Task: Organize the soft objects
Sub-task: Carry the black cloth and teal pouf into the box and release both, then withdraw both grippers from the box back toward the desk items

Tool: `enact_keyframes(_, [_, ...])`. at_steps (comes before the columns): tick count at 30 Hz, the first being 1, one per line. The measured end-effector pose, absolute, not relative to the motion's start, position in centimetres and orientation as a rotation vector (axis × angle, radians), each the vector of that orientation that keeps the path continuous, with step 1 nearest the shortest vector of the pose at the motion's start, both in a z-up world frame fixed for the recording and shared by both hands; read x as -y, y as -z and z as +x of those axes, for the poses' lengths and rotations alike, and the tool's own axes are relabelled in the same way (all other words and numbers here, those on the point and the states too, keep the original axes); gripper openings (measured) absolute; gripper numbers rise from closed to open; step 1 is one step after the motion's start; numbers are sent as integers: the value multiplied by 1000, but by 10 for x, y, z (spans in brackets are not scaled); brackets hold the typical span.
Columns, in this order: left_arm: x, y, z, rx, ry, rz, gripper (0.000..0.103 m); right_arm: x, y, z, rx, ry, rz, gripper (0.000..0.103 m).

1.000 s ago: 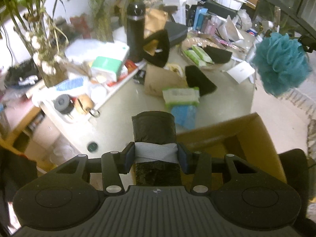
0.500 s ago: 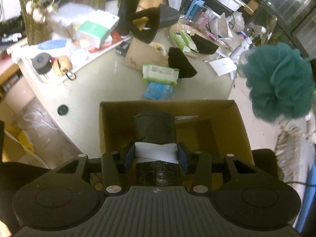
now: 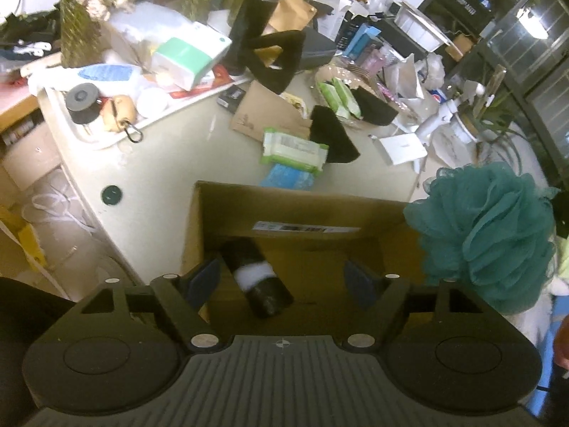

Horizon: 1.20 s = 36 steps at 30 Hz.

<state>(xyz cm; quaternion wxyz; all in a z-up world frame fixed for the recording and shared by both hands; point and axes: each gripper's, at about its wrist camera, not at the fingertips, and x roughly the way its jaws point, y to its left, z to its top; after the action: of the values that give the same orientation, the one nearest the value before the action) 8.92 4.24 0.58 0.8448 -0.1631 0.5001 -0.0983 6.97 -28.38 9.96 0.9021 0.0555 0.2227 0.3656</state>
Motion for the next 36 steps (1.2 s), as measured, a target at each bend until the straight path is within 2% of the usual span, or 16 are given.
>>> enact_keyframes(11, [-49,-10,65,-919,164,-163,77,259,-71,67,-589,-831,87,3])
enact_keyframes(21, [-57,-4,55,-904,139,-127,77,238,-40,80,-716,-804,30,3])
enact_keyframes(23, [-56,-4,53,-894,143,-112,77,233,-38,84,-725,-786,5,6])
enact_keyframes(24, [-56,-4,52,-889,145,-104,77,231,-38,86,-727,-780,-7,12])
enact_keyframes(25, [-55,-3,52,-887,144,-99,77,228,-38,88,-730,-780,-11,38])
enact_keyframes(26, [-55,-3,53,-886,144,-96,77,226,-37,89,-737,-777,-14,70])
enact_keyframes(28, [-56,-2,53,-887,148,-98,77,223,-35,91,-738,-764,-24,92])
enact_keyframes(30, [-57,-1,52,-888,152,-103,77,223,-33,90,-717,-755,-34,93])
enact_keyframes(32, [-57,1,52,-887,154,-99,77,224,-29,89,-727,-745,-38,102])
enact_keyframes(36, [-57,4,52,-891,157,-90,77,228,-19,87,-741,-710,-46,103])
